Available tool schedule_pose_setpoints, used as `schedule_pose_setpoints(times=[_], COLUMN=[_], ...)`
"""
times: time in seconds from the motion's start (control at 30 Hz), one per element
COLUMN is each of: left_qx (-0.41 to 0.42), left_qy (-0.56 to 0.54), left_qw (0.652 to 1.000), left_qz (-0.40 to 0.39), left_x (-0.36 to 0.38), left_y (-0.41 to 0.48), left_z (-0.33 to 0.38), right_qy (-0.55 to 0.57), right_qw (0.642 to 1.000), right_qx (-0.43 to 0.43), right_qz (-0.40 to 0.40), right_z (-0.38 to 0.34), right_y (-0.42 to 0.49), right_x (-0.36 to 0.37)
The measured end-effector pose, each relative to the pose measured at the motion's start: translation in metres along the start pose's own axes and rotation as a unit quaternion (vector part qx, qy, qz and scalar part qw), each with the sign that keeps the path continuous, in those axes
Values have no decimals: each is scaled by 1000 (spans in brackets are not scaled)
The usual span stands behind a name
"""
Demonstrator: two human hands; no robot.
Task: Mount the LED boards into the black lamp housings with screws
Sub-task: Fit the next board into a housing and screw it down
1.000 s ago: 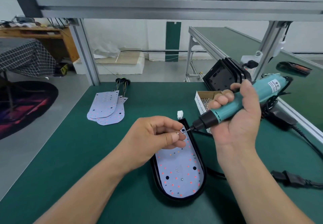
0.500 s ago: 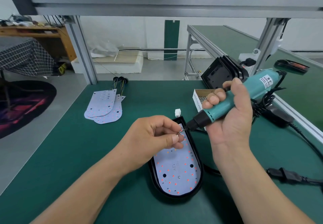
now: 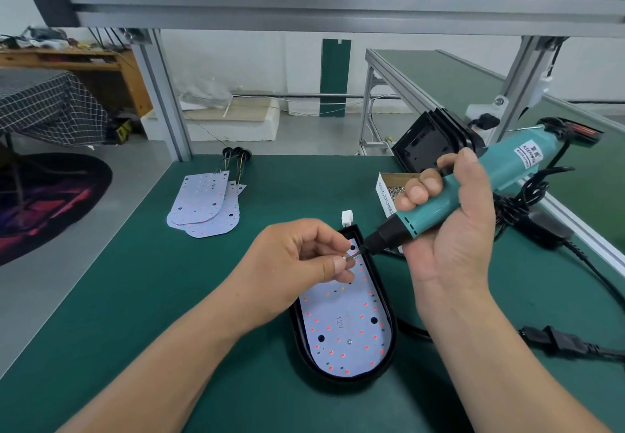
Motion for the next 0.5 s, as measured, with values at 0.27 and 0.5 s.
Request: schedule_pose_setpoints(times=[0.27, 0.5], left_qx=[-5, -9], left_qy=[20, 9], left_qw=[1000, 1000], left_qz=[-7, 4], left_x=[2, 1], left_y=[-1, 0], left_z=[-3, -4], right_qy=[7, -12], right_qw=[1000, 1000], right_qx=[4, 3], right_qz=[9, 4], right_z=[0, 1], right_y=[1, 1], right_x=[-1, -1])
Point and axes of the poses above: each hand's wrist, its own y-axis towards the middle knuckle, its own x-axis out of the palm, z = x × y, the point moved 3 cm from there along y, towards the middle knuckle, and after that the axes turned 10 degrees about -y, right-handed, at the moved point
